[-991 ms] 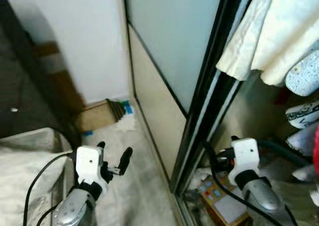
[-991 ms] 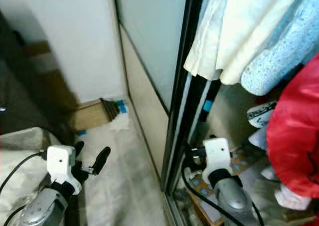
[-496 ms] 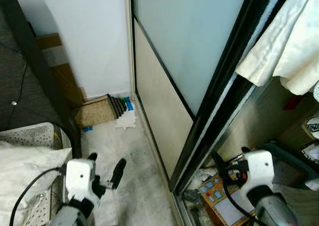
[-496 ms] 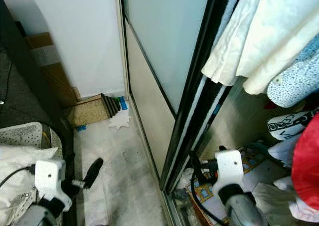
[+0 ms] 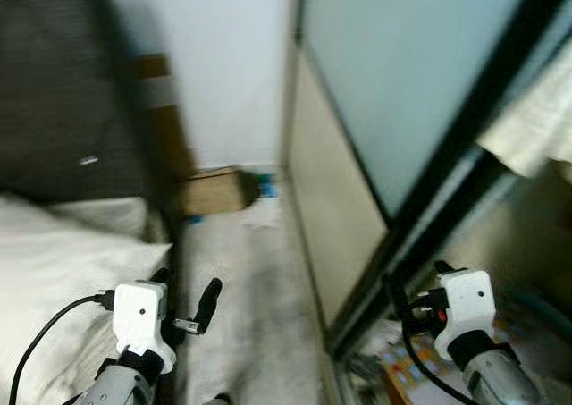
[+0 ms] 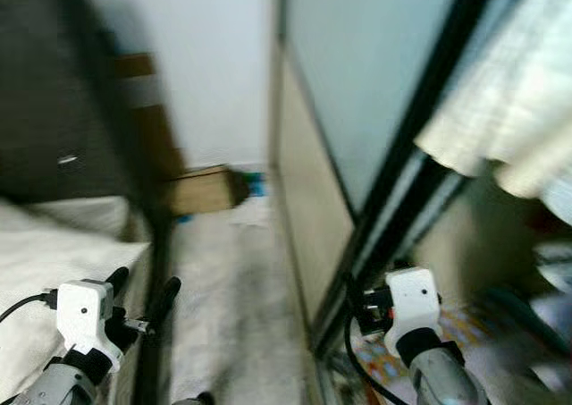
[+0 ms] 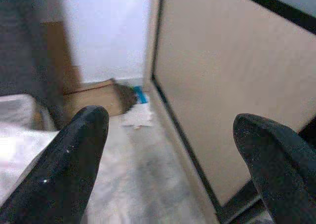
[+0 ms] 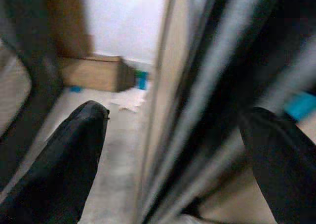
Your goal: Clean up the room
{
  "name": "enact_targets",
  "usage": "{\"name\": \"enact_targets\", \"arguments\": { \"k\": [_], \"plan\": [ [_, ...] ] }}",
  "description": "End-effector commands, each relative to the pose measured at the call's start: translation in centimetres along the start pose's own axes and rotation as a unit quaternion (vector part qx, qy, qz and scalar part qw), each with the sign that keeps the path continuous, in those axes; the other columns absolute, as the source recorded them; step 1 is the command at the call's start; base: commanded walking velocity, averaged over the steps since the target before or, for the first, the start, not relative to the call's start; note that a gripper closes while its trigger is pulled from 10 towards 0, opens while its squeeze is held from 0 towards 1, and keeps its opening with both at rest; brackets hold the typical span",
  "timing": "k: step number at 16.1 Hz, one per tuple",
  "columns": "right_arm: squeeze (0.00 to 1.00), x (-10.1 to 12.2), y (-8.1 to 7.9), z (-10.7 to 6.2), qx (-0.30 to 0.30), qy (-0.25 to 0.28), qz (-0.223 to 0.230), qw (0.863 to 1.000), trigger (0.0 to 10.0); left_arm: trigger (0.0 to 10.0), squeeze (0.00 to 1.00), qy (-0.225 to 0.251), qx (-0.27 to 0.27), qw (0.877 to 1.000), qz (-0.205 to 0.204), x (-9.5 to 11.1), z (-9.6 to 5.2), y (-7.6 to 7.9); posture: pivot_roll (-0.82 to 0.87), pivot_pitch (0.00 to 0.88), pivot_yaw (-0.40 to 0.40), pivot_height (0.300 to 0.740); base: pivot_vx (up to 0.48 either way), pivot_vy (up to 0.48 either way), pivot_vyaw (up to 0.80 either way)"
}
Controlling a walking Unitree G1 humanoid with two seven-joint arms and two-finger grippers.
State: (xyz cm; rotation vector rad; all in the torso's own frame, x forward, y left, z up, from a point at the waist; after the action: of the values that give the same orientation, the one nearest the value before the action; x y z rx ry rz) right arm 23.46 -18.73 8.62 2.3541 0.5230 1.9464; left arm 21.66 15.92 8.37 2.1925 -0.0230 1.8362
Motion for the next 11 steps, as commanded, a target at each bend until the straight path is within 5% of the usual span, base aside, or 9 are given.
{"name": "enact_targets", "arguments": {
  "k": [1, 3, 11],
  "plan": [
    [0.00, -0.22, 0.30, -0.21, -0.001, -0.004, -0.002, 1.000, 10.0, 10.0, 0.00, -0.004, -0.003, 1.000, 0.004, -0.06, 0.05, 0.20, -0.03, 0.089, -0.071, 0.740, 0.000, 0.000, 0.80],
    [0.00, -0.26, 0.28, -0.21, 0.000, -0.005, -0.002, 1.000, 10.0, 10.0, 0.00, 0.000, -0.007, 1.000, 0.004, 0.05, 0.26, 0.44, -0.03, 0.089, -0.072, 0.740, 0.000, 0.000, 0.80],
    [0.00, -0.38, 0.03, 0.44, 0.011, -0.005, -0.011, 1.000, 10.0, 10.0, 0.00, 0.000, -0.001, 1.000, 0.001, -0.11, 0.69, 0.47, -0.03, 0.074, -0.078, 0.740, 0.000, 0.000, 0.08]
  ]
}}
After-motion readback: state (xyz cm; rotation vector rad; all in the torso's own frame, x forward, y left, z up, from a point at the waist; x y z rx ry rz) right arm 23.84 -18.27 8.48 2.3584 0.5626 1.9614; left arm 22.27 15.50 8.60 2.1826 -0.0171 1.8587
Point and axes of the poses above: a point about 5 cm out from each wrist's last joint towards the gripper, its own z axis pointing out of the wrist towards the gripper, its own x axis along the axis of the wrist's last joint, y = z × x, the point moved 4 cm from there along z, pointing out of the wrist towards the gripper, and after that the axes turned 7 degrees about -z, right-handed, at the moved point
